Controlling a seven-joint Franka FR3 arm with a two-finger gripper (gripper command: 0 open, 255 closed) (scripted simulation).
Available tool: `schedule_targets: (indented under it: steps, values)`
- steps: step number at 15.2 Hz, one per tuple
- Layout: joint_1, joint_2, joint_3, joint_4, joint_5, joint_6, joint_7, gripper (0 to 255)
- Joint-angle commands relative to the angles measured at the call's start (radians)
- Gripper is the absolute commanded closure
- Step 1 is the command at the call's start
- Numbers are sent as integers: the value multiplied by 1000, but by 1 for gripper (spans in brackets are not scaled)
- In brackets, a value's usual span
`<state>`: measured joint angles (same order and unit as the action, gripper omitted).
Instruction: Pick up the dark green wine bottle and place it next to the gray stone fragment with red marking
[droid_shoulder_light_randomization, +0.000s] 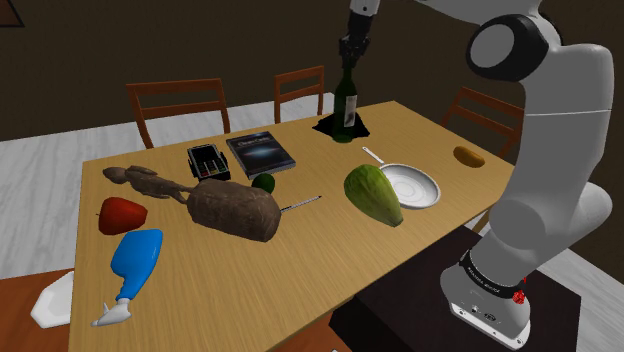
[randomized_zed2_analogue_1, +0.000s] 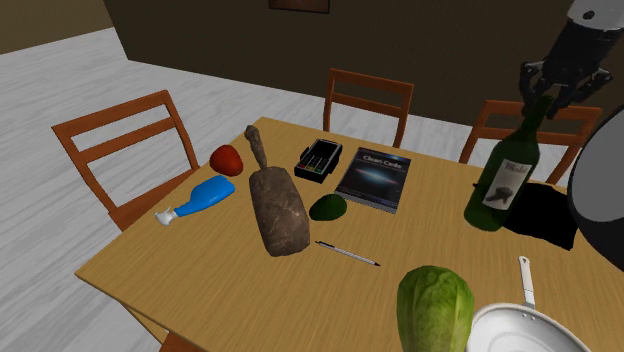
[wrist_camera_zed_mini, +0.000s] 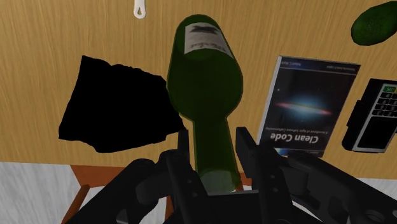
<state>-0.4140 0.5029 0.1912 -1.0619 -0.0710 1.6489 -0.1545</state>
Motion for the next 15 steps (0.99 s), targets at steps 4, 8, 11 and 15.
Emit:
schedule_targets:
  steps: [4, 8, 11, 15]
  values:
    - [-9, -22, 0, -103, 4, 82, -2, 255]
    - [-14, -33, 0, -174, 5, 142, -2, 255]
    - [-16, -37, -1, -221, 6, 185, -2, 255]
    - [-19, -38, -1, -277, 6, 239, -2, 255]
